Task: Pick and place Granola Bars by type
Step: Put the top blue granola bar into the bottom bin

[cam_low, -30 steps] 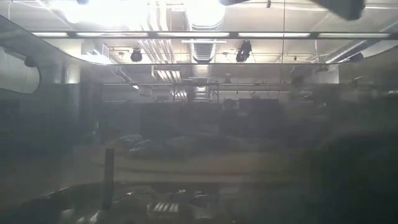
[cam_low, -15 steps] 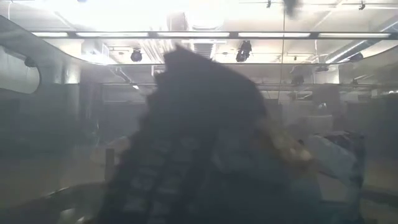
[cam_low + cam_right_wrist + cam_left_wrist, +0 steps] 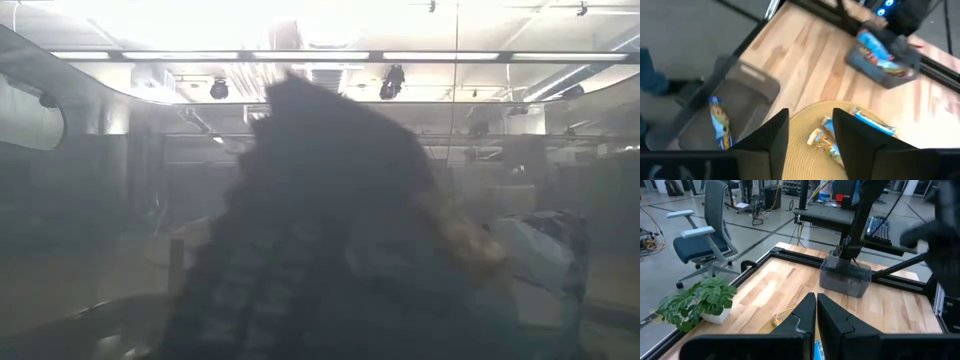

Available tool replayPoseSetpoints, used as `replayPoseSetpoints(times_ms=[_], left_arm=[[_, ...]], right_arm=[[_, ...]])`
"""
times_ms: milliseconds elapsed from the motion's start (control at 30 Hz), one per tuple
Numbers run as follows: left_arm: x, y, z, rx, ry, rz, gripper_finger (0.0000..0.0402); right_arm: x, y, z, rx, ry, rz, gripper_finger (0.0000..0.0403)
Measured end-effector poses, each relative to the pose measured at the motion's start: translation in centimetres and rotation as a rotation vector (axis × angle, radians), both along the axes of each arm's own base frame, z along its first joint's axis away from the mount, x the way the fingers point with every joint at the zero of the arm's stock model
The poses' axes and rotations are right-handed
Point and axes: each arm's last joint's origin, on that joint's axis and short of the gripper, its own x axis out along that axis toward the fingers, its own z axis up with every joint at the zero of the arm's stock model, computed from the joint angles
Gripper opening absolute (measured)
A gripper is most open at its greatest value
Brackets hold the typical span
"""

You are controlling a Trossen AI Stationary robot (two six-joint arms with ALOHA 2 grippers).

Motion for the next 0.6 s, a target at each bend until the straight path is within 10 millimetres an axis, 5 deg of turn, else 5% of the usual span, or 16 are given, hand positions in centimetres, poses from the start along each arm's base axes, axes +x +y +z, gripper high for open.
replayPoseSetpoints(times_ms=[267, 400, 600], left_arm=[[-0.2, 0.1, 0.7, -0.002, -0.02, -0.002, 0.0], [-0.3, 0.1, 0.9, -0.004, -0.026, -0.002, 0.0], [-0.3, 0.1, 1.0, -0.004, -0.031, -0.003, 0.0]], right_arm=[[-2.5, -2.9, 3.3, 0.05, -0.09, -0.053, 0.0053], [-3.7, -4.4, 3.5, 0.073, -0.094, -0.096, 0.0014], [-5.6, -7.3, 2.4, 0.096, -0.094, -0.193, 0.0009]])
